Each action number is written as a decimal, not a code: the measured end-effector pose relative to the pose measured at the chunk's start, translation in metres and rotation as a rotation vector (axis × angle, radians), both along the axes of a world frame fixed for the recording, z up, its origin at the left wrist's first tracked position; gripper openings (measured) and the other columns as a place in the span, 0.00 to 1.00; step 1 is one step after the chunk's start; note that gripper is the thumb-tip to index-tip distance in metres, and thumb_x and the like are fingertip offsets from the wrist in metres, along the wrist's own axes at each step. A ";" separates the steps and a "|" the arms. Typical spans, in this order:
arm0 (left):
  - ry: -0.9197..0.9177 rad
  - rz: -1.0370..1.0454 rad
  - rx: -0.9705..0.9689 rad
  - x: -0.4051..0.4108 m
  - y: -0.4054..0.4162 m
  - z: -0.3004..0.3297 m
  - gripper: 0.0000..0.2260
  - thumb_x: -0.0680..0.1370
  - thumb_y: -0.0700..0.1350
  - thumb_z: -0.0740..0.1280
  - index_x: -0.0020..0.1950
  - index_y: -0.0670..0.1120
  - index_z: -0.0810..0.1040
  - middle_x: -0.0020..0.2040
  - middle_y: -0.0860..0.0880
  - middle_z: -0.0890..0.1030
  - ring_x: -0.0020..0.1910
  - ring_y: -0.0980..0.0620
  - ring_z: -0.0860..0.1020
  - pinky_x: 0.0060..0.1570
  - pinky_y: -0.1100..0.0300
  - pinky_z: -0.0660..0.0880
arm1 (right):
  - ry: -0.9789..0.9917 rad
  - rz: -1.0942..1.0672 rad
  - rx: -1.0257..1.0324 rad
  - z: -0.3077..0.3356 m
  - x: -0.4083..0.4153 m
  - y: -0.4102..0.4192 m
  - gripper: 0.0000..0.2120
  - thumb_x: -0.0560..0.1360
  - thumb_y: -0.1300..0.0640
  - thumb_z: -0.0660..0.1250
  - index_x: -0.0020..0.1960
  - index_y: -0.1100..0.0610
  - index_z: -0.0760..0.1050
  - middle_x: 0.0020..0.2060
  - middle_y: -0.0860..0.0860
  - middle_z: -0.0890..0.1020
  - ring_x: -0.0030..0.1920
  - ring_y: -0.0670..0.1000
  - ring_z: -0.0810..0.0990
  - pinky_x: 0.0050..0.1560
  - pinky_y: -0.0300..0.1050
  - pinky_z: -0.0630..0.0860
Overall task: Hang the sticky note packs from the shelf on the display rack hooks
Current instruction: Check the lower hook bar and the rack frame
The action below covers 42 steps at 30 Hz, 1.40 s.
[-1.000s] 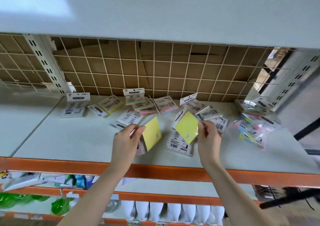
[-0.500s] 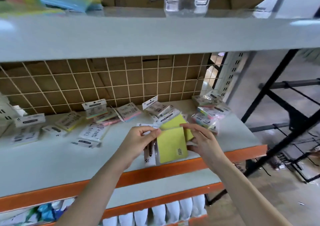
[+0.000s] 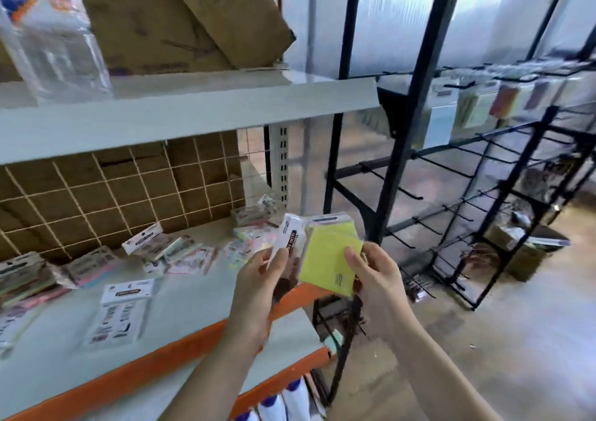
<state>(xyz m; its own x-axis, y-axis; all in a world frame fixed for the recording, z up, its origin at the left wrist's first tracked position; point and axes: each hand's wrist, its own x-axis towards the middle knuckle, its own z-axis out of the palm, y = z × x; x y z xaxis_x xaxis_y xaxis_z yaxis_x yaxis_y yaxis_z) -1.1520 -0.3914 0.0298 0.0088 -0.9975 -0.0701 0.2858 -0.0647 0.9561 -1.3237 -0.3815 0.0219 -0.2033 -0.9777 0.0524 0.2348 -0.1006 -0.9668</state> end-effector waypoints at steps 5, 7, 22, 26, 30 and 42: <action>0.086 -0.038 -0.019 -0.091 0.010 -0.006 0.15 0.68 0.46 0.70 0.53 0.45 0.80 0.46 0.46 0.85 0.43 0.49 0.83 0.38 0.58 0.79 | 0.054 -0.068 -0.019 -0.002 -0.074 0.015 0.21 0.66 0.46 0.72 0.46 0.62 0.76 0.36 0.52 0.78 0.37 0.48 0.78 0.35 0.43 0.77; 0.072 -0.010 -0.023 -0.121 0.011 -0.006 0.14 0.68 0.46 0.70 0.53 0.45 0.80 0.47 0.46 0.85 0.46 0.47 0.83 0.44 0.54 0.78 | 0.087 -0.102 -0.029 -0.002 -0.105 0.021 0.21 0.69 0.42 0.70 0.46 0.62 0.76 0.37 0.55 0.76 0.38 0.52 0.76 0.37 0.47 0.76; -0.101 -0.222 -0.019 -0.300 -0.044 0.020 0.18 0.76 0.48 0.70 0.64 0.47 0.73 0.54 0.53 0.82 0.55 0.54 0.78 0.51 0.60 0.72 | 0.201 -0.453 -0.215 0.025 -0.306 0.024 0.09 0.75 0.54 0.67 0.55 0.47 0.76 0.42 0.48 0.83 0.42 0.45 0.80 0.40 0.39 0.78; -0.040 -0.350 0.024 -0.351 -0.072 0.026 0.16 0.77 0.42 0.68 0.64 0.45 0.73 0.54 0.46 0.82 0.48 0.49 0.81 0.56 0.47 0.76 | 0.294 -0.520 -0.184 0.016 -0.328 -0.002 0.06 0.77 0.62 0.67 0.46 0.52 0.78 0.41 0.51 0.81 0.38 0.42 0.78 0.34 0.35 0.75; -0.011 -0.432 -0.020 -0.401 -0.112 0.031 0.08 0.78 0.36 0.64 0.53 0.46 0.78 0.43 0.50 0.85 0.37 0.56 0.82 0.36 0.61 0.78 | 0.259 -0.546 -0.131 0.013 -0.370 -0.037 0.04 0.78 0.62 0.65 0.48 0.54 0.76 0.43 0.53 0.79 0.42 0.46 0.77 0.40 0.37 0.74; -0.085 -0.591 -0.139 -0.520 -0.239 0.063 0.28 0.69 0.73 0.58 0.48 0.51 0.83 0.42 0.49 0.84 0.43 0.51 0.81 0.49 0.53 0.75 | 0.196 -0.431 -0.111 0.022 -0.500 -0.164 0.03 0.74 0.55 0.68 0.46 0.47 0.77 0.41 0.49 0.82 0.40 0.47 0.79 0.40 0.47 0.76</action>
